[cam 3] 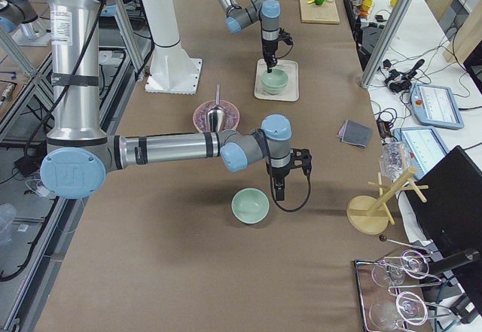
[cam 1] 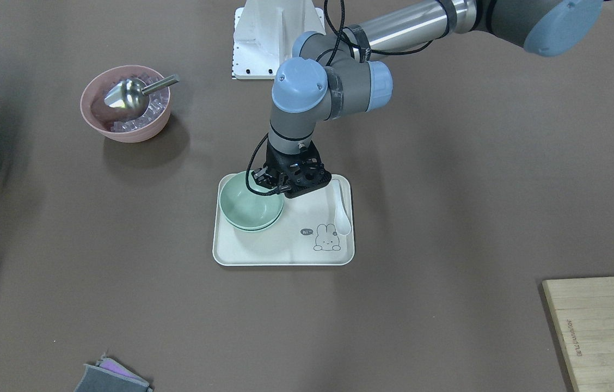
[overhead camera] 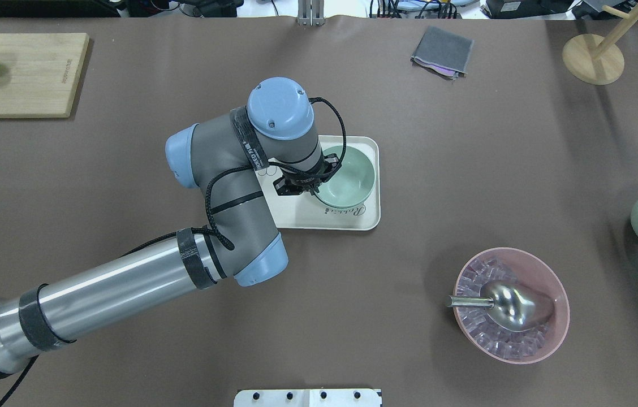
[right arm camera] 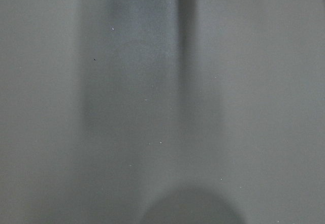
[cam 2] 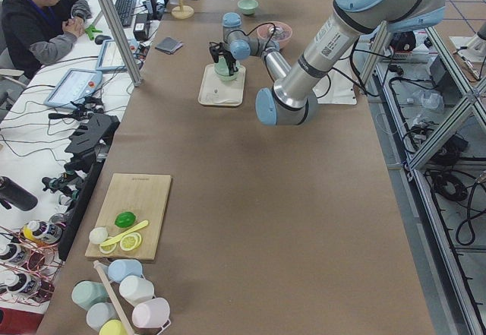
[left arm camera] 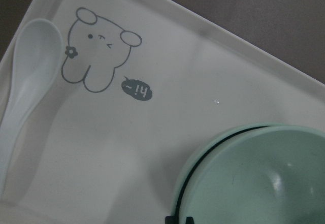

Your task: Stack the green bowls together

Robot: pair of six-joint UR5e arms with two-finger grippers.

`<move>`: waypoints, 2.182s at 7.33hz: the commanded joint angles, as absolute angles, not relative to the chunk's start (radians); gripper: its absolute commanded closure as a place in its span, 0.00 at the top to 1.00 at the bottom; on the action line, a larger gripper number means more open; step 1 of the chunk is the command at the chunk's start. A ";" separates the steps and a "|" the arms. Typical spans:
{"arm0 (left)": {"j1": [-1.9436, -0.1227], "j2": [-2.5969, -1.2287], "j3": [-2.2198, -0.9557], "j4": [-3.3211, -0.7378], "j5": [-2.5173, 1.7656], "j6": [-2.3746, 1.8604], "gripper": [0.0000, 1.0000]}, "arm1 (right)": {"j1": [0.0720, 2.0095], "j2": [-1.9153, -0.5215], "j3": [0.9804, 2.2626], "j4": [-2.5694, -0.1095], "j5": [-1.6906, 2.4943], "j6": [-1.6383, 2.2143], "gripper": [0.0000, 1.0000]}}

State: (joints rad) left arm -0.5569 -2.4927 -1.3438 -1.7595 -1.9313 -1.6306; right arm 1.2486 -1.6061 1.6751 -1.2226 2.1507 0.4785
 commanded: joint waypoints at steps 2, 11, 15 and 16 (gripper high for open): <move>-0.557 -2.493 -1.344 -1.759 -1.931 -1.631 0.00 | 1.249 -1.606 1.674 -1.223 2.151 0.477 1.00; -0.564 -2.488 -1.380 -1.790 -1.939 -1.631 0.98 | 1.249 -1.605 1.674 -1.223 2.151 0.477 1.00; -0.618 -2.192 -1.732 -1.749 -2.036 -1.425 0.98 | 1.247 -1.609 1.658 -1.223 2.149 0.473 1.00; -0.674 -2.127 -1.826 -1.659 -2.077 -1.313 0.98 | 1.247 -1.629 1.663 -1.221 2.151 0.466 1.00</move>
